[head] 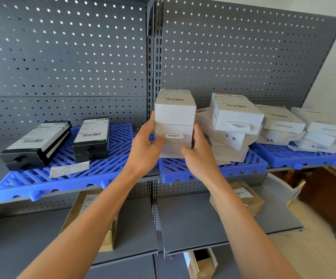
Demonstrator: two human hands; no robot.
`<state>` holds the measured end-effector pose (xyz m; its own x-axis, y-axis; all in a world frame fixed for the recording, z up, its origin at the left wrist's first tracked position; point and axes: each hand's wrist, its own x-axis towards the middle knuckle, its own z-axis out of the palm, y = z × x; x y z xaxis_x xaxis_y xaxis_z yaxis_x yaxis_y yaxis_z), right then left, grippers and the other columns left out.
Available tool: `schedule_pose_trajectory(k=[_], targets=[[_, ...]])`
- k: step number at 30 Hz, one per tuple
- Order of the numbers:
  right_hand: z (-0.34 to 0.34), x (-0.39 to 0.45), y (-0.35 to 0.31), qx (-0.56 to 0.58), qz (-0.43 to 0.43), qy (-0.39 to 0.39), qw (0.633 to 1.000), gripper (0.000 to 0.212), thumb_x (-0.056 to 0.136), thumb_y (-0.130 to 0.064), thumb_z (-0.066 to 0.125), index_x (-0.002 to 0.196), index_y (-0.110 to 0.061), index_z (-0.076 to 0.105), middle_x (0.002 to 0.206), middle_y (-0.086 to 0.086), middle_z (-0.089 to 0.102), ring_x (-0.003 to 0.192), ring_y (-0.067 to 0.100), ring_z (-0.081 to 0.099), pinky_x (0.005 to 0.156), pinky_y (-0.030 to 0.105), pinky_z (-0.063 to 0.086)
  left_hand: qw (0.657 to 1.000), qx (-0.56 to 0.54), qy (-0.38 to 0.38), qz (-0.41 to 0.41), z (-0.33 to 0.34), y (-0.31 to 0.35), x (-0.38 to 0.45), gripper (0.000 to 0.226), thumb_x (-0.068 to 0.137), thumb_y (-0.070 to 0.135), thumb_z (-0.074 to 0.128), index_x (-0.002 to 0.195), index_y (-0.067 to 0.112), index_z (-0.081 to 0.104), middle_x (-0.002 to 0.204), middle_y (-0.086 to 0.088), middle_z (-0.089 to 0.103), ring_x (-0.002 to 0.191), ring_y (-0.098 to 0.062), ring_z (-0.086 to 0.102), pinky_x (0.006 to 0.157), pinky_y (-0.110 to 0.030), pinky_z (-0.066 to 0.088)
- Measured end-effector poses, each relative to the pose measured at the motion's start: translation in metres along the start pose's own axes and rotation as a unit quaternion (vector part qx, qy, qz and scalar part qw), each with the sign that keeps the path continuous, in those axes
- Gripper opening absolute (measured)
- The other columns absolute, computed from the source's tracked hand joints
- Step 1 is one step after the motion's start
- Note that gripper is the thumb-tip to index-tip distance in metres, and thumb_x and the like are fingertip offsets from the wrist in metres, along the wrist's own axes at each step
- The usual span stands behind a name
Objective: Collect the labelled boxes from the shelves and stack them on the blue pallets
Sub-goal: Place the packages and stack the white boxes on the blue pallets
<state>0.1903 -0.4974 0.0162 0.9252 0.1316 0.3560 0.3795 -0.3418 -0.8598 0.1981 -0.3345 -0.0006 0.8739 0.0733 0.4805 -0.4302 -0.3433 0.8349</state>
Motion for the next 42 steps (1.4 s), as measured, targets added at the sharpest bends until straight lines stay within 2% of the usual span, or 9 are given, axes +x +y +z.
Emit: schedule_pose_trajectory(k=[5, 8, 11, 14, 21, 25, 29, 36, 42], targets=[[0.000, 0.003, 0.003, -0.003, 0.003, 0.002, 1.000, 0.083, 0.084, 0.004, 0.044, 0.153, -0.037, 0.027, 0.133, -0.017, 0.057, 0.111, -0.011, 0.051, 0.088, 0.019, 0.045, 1.000, 0.007, 0.000, 0.008, 0.000, -0.001, 0.000, 0.067, 0.096, 0.014, 0.051, 0.152, 0.045, 0.033, 0.140, 0.019, 0.057, 0.136, -0.014, 0.048, 0.108, -0.046, 0.047], [-0.001, 0.004, 0.002, -0.010, 0.001, 0.001, 1.000, 0.081, 0.085, 0.004, 0.044, 0.153, -0.036, 0.027, 0.134, -0.018, 0.055, 0.108, -0.021, 0.046, 0.084, 0.010, 0.044, 1.000, 0.006, 0.008, 0.006, 0.002, 0.000, -0.001, 0.066, 0.098, 0.014, 0.053, 0.151, 0.048, 0.034, 0.140, 0.019, 0.057, 0.135, -0.013, 0.048, 0.106, -0.045, 0.049], [-0.001, 0.004, 0.002, -0.008, 0.000, -0.005, 1.000, 0.082, 0.084, 0.003, 0.045, 0.153, -0.037, 0.026, 0.132, -0.020, 0.057, 0.110, -0.014, 0.051, 0.088, 0.015, 0.047, 1.000, 0.006, 0.007, 0.006, 0.003, -0.001, -0.002, 0.066, 0.099, 0.014, 0.054, 0.153, 0.046, 0.032, 0.139, 0.016, 0.059, 0.135, -0.016, 0.049, 0.106, -0.045, 0.049], [-0.002, 0.002, 0.001, -0.016, 0.002, -0.008, 1.000, 0.082, 0.086, 0.005, 0.044, 0.154, -0.035, 0.024, 0.125, -0.022, 0.053, 0.098, -0.029, 0.043, 0.072, -0.001, 0.040, 1.000, 0.005, 0.008, -0.001, 0.004, -0.001, -0.002, 0.068, 0.098, 0.012, 0.053, 0.153, 0.046, 0.032, 0.138, 0.015, 0.060, 0.134, -0.015, 0.051, 0.105, -0.044, 0.051], [0.000, 0.002, 0.008, -0.004, 0.004, -0.009, 1.000, 0.087, 0.081, -0.001, 0.045, 0.155, -0.038, 0.019, 0.136, -0.017, 0.055, 0.107, -0.003, 0.057, 0.087, 0.029, 0.051, 0.999, -0.015, -0.005, -0.047, 0.005, 0.000, -0.010, 0.076, 0.095, 0.004, 0.051, 0.158, 0.037, 0.024, 0.141, 0.019, 0.057, 0.138, -0.007, 0.046, 0.113, -0.046, 0.043], [-0.002, 0.000, 0.005, 0.001, 0.003, -0.013, 1.000, 0.089, 0.081, 0.004, 0.044, 0.154, -0.040, 0.019, 0.134, -0.020, 0.054, 0.107, -0.018, 0.049, 0.081, 0.016, 0.046, 0.997, -0.026, 0.001, -0.069, 0.006, 0.003, -0.013, 0.084, 0.084, 0.006, 0.047, 0.158, 0.038, 0.024, 0.138, 0.018, 0.059, 0.138, -0.010, 0.047, 0.111, -0.049, 0.044], [-0.006, 0.002, 0.007, 0.014, 0.005, -0.018, 1.000, 0.085, 0.082, 0.004, 0.044, 0.151, -0.043, 0.025, 0.126, -0.023, 0.058, 0.095, -0.005, 0.059, 0.076, 0.017, 0.049, 0.996, -0.036, -0.008, -0.078, 0.009, 0.007, -0.015, 0.086, 0.080, 0.010, 0.047, 0.156, 0.043, 0.025, 0.141, 0.017, 0.058, 0.139, -0.011, 0.045, 0.109, -0.049, 0.046], [-0.010, 0.004, 0.011, 0.026, 0.007, -0.002, 1.000, 0.077, 0.080, 0.005, 0.046, 0.143, -0.039, 0.036, 0.127, -0.020, 0.059, 0.119, -0.001, 0.054, 0.097, 0.029, 0.047, 0.997, -0.022, 0.009, -0.078, 0.021, 0.020, -0.026, 0.086, 0.087, 0.003, 0.048, 0.158, 0.041, 0.020, 0.158, 0.018, 0.036, 0.146, -0.001, 0.030, 0.121, -0.044, 0.032], [-0.010, -0.002, 0.010, 0.032, 0.000, -0.006, 0.999, 0.081, 0.084, 0.006, 0.046, 0.150, -0.037, 0.028, 0.130, -0.022, 0.057, 0.114, -0.011, 0.053, 0.083, 0.006, 0.045, 0.998, -0.023, 0.011, -0.065, 0.020, 0.017, -0.025, 0.080, 0.083, 0.022, 0.051, 0.156, 0.043, 0.025, 0.156, 0.019, 0.041, 0.145, -0.005, 0.036, 0.117, -0.048, 0.036]])
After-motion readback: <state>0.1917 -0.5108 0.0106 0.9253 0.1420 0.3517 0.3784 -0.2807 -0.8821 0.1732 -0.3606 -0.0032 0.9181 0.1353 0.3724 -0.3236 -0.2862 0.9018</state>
